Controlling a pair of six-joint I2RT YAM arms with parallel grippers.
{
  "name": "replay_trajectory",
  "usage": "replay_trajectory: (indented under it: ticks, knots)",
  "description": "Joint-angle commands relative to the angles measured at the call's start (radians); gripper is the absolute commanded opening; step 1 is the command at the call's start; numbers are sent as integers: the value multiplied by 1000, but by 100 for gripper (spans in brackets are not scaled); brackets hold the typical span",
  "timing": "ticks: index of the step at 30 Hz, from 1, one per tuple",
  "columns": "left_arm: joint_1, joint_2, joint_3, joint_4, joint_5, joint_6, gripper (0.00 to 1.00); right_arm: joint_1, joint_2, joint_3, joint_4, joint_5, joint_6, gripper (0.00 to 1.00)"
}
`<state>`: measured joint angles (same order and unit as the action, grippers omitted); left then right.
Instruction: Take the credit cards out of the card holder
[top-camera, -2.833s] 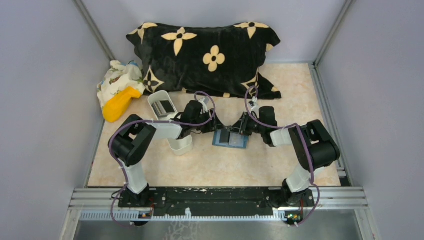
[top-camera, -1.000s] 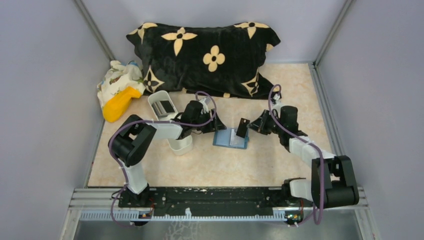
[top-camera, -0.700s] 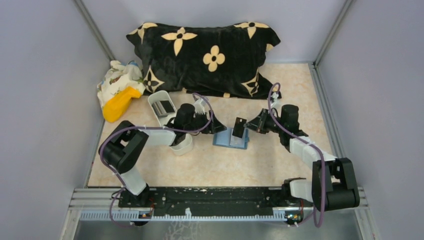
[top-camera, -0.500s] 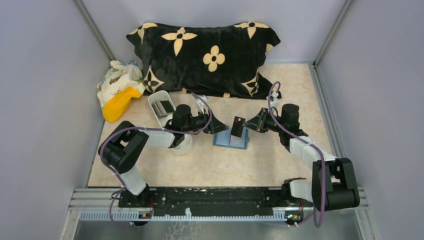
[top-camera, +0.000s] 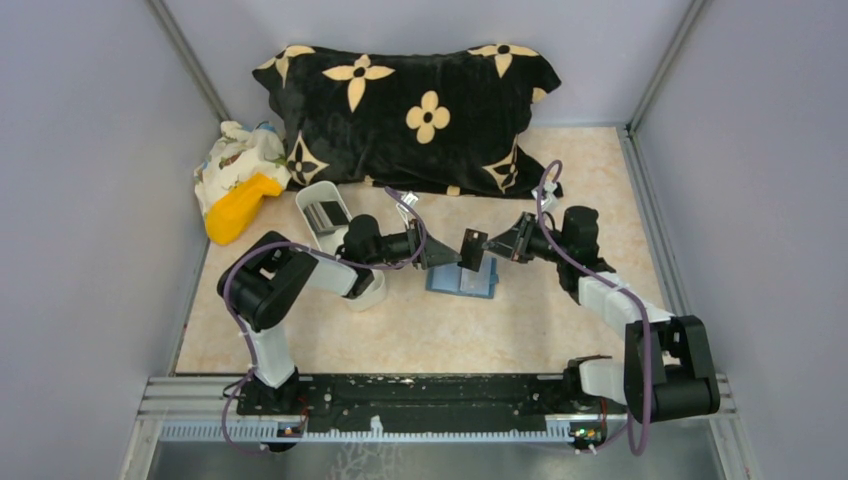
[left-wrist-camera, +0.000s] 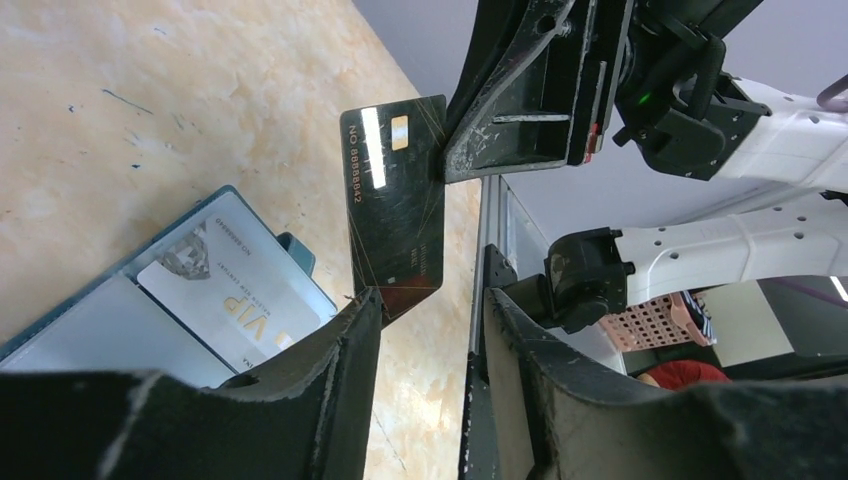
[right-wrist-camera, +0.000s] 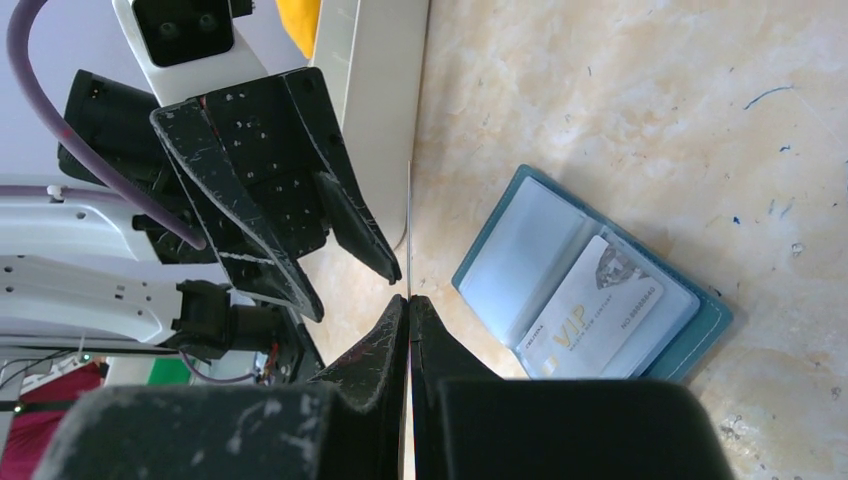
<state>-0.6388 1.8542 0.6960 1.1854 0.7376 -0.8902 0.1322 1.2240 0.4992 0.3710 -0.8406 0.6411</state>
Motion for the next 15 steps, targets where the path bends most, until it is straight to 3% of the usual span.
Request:
replay_trajectory:
  ticks: [1,15]
  knots:
    - [4,-8,-3,57,23,-6,48,11,-35,59,54,-28,10,0]
    - [31,-17,36,-53,-4,68,55,15,-79,61,10,-33,10,0]
